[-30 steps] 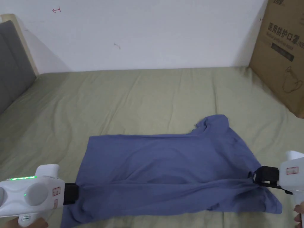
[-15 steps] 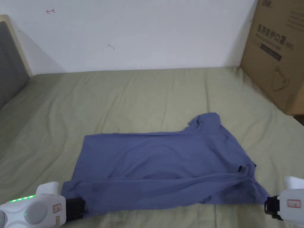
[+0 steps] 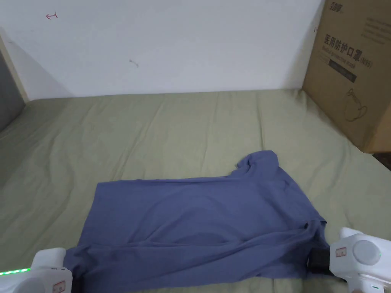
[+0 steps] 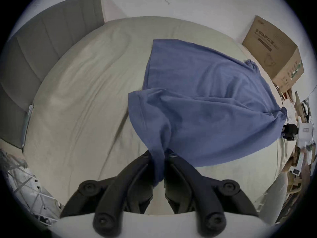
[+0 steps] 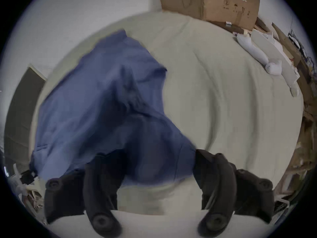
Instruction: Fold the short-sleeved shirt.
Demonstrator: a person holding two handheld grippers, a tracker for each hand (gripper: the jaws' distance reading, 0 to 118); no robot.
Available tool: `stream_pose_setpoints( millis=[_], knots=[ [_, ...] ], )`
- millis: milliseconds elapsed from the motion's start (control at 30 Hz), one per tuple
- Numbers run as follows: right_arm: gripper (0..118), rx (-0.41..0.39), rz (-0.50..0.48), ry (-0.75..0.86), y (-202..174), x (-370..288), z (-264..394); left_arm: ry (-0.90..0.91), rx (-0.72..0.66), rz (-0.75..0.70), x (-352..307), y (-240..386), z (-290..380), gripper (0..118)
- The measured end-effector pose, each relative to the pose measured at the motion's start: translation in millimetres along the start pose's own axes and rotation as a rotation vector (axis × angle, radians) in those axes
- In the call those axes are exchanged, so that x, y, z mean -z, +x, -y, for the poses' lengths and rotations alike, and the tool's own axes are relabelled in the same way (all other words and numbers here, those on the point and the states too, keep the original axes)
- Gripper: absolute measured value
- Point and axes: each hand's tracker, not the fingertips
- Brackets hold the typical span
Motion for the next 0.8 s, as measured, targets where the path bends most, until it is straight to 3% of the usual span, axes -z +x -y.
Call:
stream_pose_setpoints(
  millis=[33, 67, 167, 200, 300, 367, 600, 800],
  knots=[
    [60, -0.028, 0.018, 0.054, -8, -13, 4, 0.002, 0.004, -0.002, -2, 1, 0, 10],
    [38, -0.055, -0.028, 0.058, -7, -19, 2, 0.008, 0.009, -0.004, -4, 1, 0, 10],
    [24, -0.255, 0.032, 0.097, -14, -31, 5, 0.020, 0.013, 0.000, -11, -1, -5, 10],
    [17, -0.220, 0.006, 0.083, -11, -32, 4, 0.024, 0.016, 0.000, -14, -1, -7, 10],
    [14, -0.006, -0.141, 0.079, 8, -46, 3, 0.048, 0.021, 0.003, -27, -1, -9, 10],
    [13, 0.024, -0.159, 0.110, 14, -60, 7, 0.065, 0.032, 0.007, -37, -1, -7, 10],
    [12, -0.026, -0.164, 0.149, 29, -110, 44, 0.080, 0.074, -0.013, -67, -8, 25, 10],
    [12, -0.057, -0.121, 0.037, 52, -87, 105, -0.026, 0.080, 0.001, -50, -18, 78, 10]
  ],
)
